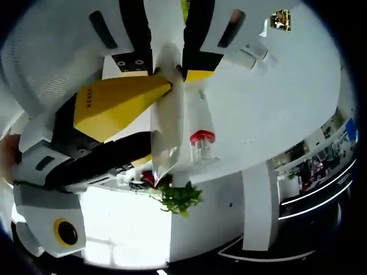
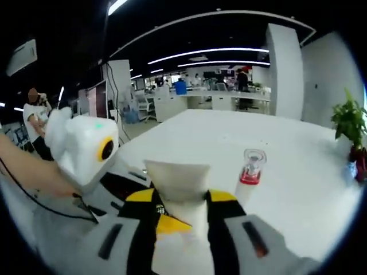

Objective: Arrange the skincare products in the storage area until every visible bottle or jar stands upright without overlapping.

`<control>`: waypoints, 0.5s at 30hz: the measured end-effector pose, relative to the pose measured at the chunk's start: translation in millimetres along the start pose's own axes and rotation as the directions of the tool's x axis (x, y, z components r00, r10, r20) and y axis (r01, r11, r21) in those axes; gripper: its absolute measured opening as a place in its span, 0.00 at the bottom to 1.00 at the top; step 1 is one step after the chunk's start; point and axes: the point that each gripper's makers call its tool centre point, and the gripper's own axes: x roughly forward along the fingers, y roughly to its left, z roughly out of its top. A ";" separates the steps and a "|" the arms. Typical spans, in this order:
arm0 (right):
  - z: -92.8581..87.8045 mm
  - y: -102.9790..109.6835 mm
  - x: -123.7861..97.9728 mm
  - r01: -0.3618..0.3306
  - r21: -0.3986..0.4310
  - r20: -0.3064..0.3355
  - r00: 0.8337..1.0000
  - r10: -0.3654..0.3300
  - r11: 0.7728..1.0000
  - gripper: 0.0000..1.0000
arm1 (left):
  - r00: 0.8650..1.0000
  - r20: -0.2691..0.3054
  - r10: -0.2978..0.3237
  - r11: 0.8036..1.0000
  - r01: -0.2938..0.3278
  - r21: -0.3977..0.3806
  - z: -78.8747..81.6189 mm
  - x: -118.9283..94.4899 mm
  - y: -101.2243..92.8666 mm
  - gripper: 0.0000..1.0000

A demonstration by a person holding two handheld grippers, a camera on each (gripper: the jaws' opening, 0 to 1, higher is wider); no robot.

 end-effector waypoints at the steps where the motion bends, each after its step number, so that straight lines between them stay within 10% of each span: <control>1: -1.0 -0.4 -0.5 0.000 -0.004 -0.003 1.000 0.000 1.000 0.34 | 1.000 -0.002 -0.001 1.000 0.001 0.000 -0.2 0.4 -0.4 0.16; 15: -15.7 -15.9 -12.4 -0.025 0.013 0.001 1.000 0.025 1.000 0.40 | 0.999 -0.023 -0.036 0.999 0.035 -0.013 -14.7 22.7 3.4 0.15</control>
